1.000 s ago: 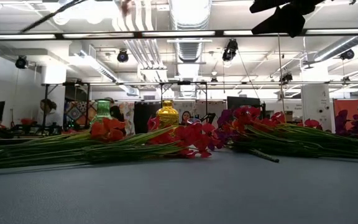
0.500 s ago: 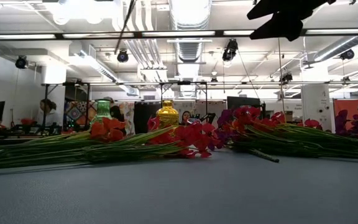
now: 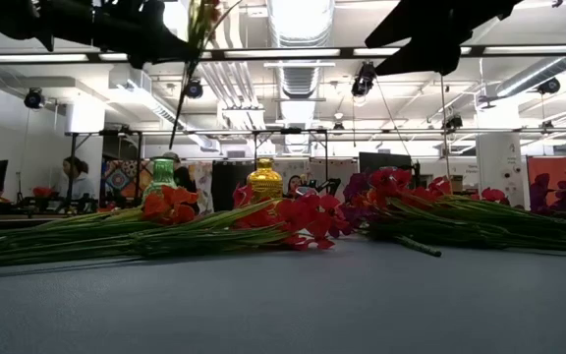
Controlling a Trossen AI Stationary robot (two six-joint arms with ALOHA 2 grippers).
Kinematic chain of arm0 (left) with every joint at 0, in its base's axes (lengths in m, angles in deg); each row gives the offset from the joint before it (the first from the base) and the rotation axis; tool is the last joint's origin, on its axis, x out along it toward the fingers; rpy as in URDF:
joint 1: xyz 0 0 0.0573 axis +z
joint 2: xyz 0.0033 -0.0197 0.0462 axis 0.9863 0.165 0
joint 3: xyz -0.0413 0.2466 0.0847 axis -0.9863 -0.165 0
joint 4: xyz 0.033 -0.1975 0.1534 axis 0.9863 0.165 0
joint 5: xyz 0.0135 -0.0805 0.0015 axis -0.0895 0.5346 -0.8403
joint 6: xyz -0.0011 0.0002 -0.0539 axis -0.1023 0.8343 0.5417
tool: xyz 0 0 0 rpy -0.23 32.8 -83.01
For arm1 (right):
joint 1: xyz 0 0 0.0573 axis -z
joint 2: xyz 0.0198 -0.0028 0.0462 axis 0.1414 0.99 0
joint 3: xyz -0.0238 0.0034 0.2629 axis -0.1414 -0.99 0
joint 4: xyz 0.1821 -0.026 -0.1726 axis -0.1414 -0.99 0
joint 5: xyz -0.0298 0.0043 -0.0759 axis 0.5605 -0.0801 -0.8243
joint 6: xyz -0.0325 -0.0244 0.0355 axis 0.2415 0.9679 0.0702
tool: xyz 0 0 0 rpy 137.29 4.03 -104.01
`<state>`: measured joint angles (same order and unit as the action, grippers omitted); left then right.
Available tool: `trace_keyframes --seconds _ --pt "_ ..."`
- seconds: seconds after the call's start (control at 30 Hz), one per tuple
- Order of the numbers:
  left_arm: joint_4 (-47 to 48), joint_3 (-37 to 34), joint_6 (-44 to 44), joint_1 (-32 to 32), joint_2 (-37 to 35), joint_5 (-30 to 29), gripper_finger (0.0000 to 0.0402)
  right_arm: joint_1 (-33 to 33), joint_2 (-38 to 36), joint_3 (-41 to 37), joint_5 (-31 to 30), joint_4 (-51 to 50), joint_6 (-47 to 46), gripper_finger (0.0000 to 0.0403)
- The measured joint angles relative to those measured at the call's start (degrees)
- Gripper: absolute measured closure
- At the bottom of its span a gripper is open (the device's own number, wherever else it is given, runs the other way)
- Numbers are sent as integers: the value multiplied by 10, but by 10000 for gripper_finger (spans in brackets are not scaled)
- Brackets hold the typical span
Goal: Sort flowers into vase by color
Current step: Put the bottom left orange flowers into the green vase
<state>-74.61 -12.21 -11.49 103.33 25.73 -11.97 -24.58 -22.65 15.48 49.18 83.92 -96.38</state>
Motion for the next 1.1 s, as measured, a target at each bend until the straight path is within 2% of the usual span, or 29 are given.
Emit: trace_keyframes --seconds 0.23,0.5,1.1 --pt "-38 -1 0 115 -40 60 396 0 9 1 -10 23 1 71" --pt "-93 -39 68 207 -16 102 396 0 6 1 -10 36 3 71" --pt "-129 -98 93 224 17 85 387 0 6 2 -10 38 3 71"
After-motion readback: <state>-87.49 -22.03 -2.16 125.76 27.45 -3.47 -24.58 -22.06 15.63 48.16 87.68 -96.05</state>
